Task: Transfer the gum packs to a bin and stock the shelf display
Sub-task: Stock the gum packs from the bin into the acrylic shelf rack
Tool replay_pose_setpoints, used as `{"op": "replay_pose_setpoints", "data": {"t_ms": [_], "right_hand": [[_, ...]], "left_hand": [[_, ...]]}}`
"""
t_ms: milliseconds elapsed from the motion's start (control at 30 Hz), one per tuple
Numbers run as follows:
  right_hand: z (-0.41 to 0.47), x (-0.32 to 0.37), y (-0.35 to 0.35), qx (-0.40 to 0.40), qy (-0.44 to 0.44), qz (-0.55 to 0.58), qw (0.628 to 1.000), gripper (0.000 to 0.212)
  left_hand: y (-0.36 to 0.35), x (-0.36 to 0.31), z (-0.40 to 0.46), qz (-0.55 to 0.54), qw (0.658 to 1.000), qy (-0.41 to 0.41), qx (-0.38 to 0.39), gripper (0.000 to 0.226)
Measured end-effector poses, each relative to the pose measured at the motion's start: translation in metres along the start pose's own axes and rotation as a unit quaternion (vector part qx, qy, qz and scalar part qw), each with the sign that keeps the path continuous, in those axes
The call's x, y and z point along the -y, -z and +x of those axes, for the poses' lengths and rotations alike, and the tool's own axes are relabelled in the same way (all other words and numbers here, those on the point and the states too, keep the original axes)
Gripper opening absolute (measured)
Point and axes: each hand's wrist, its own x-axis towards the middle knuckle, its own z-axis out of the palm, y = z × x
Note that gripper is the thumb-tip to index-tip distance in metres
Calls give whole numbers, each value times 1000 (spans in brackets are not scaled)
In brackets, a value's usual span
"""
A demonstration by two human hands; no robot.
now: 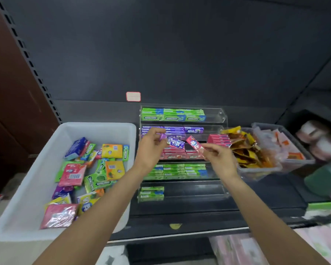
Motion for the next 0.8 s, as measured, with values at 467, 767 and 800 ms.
{"op": "replay_pose_setpoints", "data": {"t_ms": [467, 767, 800], "right_hand": [[42, -39, 51, 70, 6, 17, 997, 19], [61, -30, 59, 54, 35, 36, 997, 20], [64, -30, 60, 54, 34, 41, 997, 20]], "left_hand": [[-66, -9, 6, -157, 977, 140, -23, 13], [-74, -29, 38, 81, 996, 37, -8, 33], [-77, -32, 43, 97, 995, 19, 11, 35]]}}
